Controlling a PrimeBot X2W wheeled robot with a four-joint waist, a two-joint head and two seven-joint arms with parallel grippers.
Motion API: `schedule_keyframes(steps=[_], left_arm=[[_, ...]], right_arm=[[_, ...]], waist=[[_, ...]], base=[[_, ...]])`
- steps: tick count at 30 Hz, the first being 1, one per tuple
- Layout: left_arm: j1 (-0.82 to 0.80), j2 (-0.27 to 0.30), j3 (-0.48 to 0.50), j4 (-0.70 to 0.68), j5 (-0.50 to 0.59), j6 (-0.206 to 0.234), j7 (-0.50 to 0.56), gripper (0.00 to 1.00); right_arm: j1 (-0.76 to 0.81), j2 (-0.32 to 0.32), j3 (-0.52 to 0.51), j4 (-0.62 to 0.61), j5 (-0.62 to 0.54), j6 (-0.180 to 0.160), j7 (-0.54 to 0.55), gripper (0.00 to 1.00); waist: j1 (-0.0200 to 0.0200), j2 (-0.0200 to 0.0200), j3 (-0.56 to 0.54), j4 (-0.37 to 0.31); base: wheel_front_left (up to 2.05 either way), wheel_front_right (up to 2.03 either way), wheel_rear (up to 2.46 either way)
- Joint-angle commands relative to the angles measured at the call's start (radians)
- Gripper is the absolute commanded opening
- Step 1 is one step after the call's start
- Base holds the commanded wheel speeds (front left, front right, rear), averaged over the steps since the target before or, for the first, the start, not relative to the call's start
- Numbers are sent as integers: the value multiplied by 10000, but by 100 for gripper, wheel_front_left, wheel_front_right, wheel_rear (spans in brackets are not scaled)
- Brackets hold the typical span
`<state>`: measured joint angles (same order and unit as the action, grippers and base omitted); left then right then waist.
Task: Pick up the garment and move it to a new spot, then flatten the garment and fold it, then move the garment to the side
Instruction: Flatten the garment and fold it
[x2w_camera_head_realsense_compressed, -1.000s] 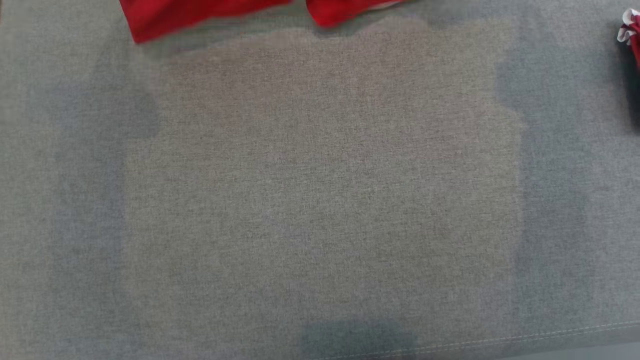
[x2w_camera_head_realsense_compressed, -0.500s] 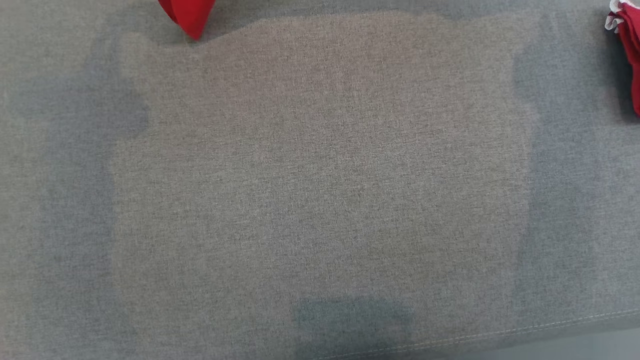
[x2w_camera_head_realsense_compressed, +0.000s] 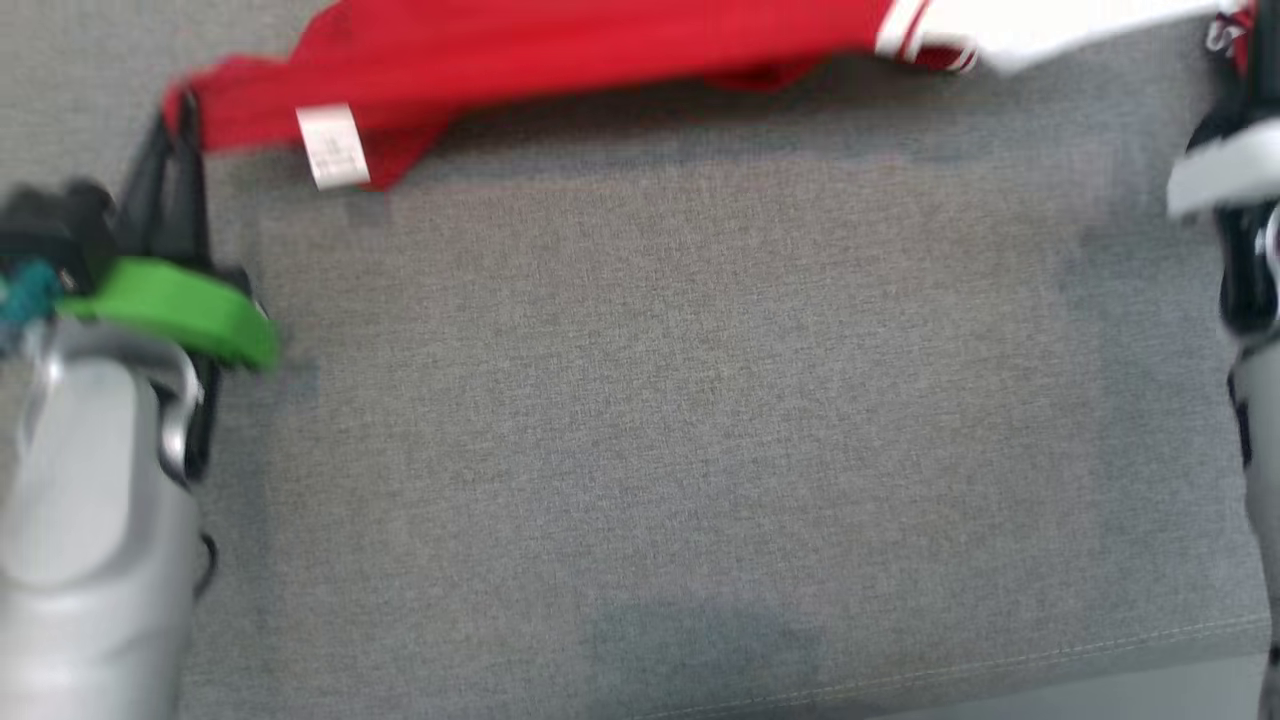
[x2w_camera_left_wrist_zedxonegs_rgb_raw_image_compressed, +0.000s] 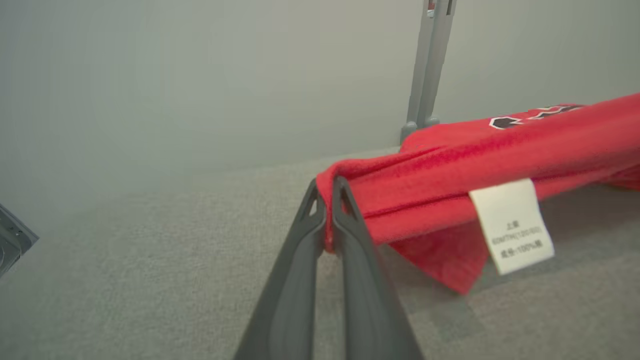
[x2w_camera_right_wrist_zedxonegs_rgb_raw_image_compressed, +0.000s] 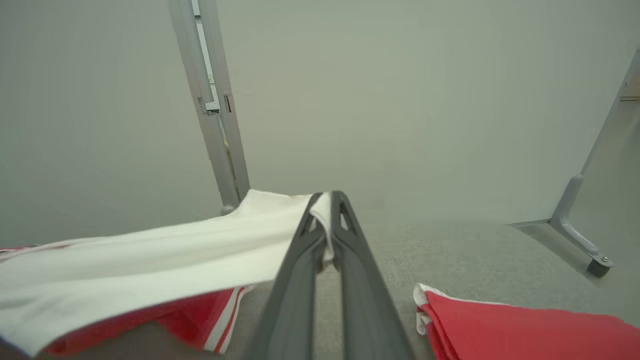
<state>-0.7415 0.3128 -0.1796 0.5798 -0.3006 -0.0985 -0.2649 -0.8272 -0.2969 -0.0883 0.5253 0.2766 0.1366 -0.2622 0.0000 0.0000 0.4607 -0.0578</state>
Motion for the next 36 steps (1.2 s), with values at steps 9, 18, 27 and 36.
schedule_keyframes(steps=[9, 18, 27, 36], left_arm=[[3801, -1181, 1191, -18, 365, -141, 18, 0], [6291, -1943, 1724, 90, 526, -244, 15, 0], [7652, -2313, 2150, -35, 506, -261, 12, 0], [8561, -2446, 2234, -38, 642, -264, 12, 0]], right_arm=[[4122, -438, -343, -746, 1269, -135, -38, 0], [6963, -21, -773, -841, 1549, -135, -39, 0], [8585, 355, -1209, -646, 1495, -137, -40, 0], [9444, 617, -1293, -543, 1371, -137, -41, 0]], waist=[[0, 0, -2572, 399], [0, 0, -4334, 446], [0, 0, -5034, 524], [0, 0, -5377, 735]], base=[[0, 0, 0], [0, 0, 0], [0, 0, 0], [0, 0, 0]])
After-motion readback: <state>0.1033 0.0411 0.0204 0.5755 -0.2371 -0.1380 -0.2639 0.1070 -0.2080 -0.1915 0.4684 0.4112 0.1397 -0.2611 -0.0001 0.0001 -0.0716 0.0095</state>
